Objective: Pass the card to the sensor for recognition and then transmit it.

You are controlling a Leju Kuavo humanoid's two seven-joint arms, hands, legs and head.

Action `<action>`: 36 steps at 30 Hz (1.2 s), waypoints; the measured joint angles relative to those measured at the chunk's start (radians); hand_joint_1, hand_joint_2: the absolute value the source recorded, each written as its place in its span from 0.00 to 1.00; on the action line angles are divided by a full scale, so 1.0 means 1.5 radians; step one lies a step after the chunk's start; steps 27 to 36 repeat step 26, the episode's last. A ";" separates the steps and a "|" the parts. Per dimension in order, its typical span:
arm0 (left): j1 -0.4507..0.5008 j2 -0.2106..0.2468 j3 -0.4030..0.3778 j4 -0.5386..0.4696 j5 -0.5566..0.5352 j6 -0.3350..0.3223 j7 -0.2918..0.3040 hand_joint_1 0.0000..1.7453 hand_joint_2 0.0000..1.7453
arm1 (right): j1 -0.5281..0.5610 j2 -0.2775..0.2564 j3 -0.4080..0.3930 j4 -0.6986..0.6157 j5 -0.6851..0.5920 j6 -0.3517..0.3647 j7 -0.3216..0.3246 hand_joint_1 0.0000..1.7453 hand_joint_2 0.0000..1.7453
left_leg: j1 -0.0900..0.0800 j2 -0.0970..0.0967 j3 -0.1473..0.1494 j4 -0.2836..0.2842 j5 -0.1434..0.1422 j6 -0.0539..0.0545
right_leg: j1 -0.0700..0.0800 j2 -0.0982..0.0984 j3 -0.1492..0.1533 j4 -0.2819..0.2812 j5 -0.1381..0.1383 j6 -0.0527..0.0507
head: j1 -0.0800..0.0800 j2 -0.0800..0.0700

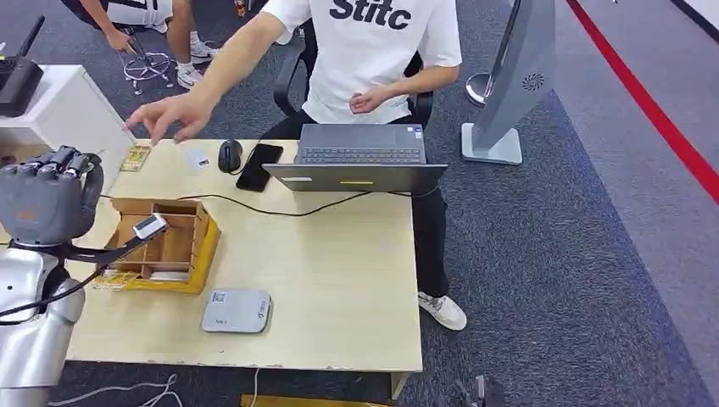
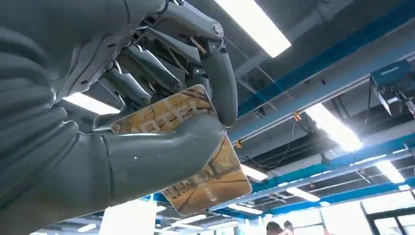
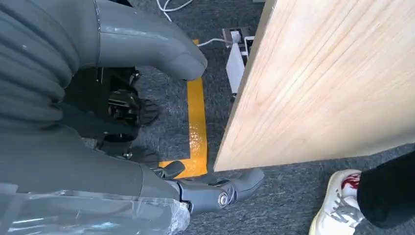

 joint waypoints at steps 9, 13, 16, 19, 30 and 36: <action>-0.199 0.042 -0.076 0.254 -0.053 -0.048 0.023 1.00 1.00 | -0.009 0.002 0.021 0.000 0.010 0.006 0.014 0.00 1.00 | 0.001 0.000 0.000 0.000 0.002 -0.001 | 0.000 0.000 0.000 0.000 0.002 -0.001 | 0.000 0.000; -0.235 0.040 -0.107 0.313 -0.058 -0.044 0.030 1.00 1.00 | -0.010 0.003 0.026 0.000 0.008 0.007 0.016 0.00 1.00 | 0.000 0.001 0.000 0.000 0.002 -0.001 | 0.000 0.002 0.000 0.000 0.002 -0.001 | 0.000 0.000; -0.241 0.039 -0.121 0.332 -0.059 -0.044 0.035 0.80 1.00 | -0.010 0.003 0.030 0.000 0.006 0.008 0.016 0.00 1.00 | 0.000 0.001 0.000 0.000 0.002 -0.001 | 0.000 0.001 0.000 0.000 0.002 -0.001 | 0.000 0.000; -0.241 0.039 -0.130 0.343 -0.052 -0.042 0.039 0.04 1.00 | -0.009 0.004 0.030 0.000 0.003 0.011 0.013 0.00 1.00 | 0.000 0.001 -0.001 0.000 0.001 -0.001 | 0.000 0.001 -0.001 0.000 0.002 -0.001 | 0.000 0.000; -0.234 0.045 -0.136 0.352 -0.044 -0.026 0.046 0.00 1.00 | -0.008 0.004 0.031 0.000 0.002 0.011 0.010 0.00 1.00 | 0.001 0.001 -0.001 0.000 0.002 -0.001 | 0.000 0.001 -0.001 0.000 0.002 -0.001 | 0.000 0.000; -0.234 0.045 -0.136 0.352 -0.044 -0.026 0.046 0.00 1.00 | -0.008 0.004 0.031 0.000 0.002 0.011 0.010 0.00 1.00 | 0.001 0.001 -0.001 0.000 0.002 -0.001 | 0.000 0.001 -0.001 0.000 0.002 -0.001 | 0.000 0.000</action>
